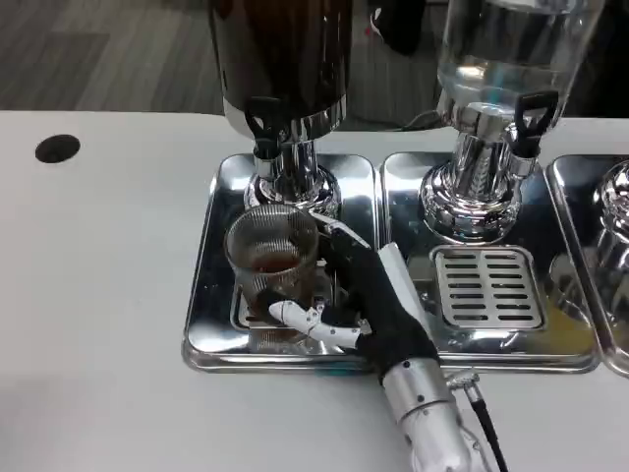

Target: Grasp the cup under the faucet to collect the drink, then remove the cup.

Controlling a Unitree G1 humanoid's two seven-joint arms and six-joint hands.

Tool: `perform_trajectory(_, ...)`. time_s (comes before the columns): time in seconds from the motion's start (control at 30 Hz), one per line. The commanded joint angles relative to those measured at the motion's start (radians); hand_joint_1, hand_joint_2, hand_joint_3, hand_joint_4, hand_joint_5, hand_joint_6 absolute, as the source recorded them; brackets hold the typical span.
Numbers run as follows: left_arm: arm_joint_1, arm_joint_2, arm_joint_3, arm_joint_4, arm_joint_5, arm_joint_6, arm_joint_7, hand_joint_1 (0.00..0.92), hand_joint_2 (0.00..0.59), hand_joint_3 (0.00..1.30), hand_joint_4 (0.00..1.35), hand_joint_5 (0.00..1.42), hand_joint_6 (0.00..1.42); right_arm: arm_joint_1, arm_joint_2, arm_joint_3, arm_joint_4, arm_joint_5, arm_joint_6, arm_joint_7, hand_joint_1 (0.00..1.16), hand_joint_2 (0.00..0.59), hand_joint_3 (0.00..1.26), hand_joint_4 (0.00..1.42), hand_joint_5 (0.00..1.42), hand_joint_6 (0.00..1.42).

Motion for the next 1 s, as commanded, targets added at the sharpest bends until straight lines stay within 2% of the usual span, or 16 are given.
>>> perform_trajectory(0.03,-0.002,-0.008,0.002,-0.011,-0.006,-0.007,-0.013,0.000,0.005,0.00,0.00,0.00,0.00,0.018,-0.003,-0.008,-0.056,0.009,0.002,0.000,0.87,0.186,0.27,0.30,0.26,0.18)
perform_trajectory(0.73,-0.016,-0.023,-0.018,-0.032,0.008,0.003,-0.019,0.000,0.005,0.00,0.00,0.00,0.00,0.133,-0.022,0.007,-0.223,0.002,0.028,0.015,0.86,0.190,0.27,0.30,0.26,0.18)
perform_trajectory(1.0,-0.018,-0.032,-0.025,-0.041,0.012,0.007,-0.023,0.000,0.005,0.00,0.00,0.00,0.00,0.166,-0.028,0.006,-0.249,0.007,0.027,0.022,0.86,0.192,0.28,0.31,0.26,0.18)
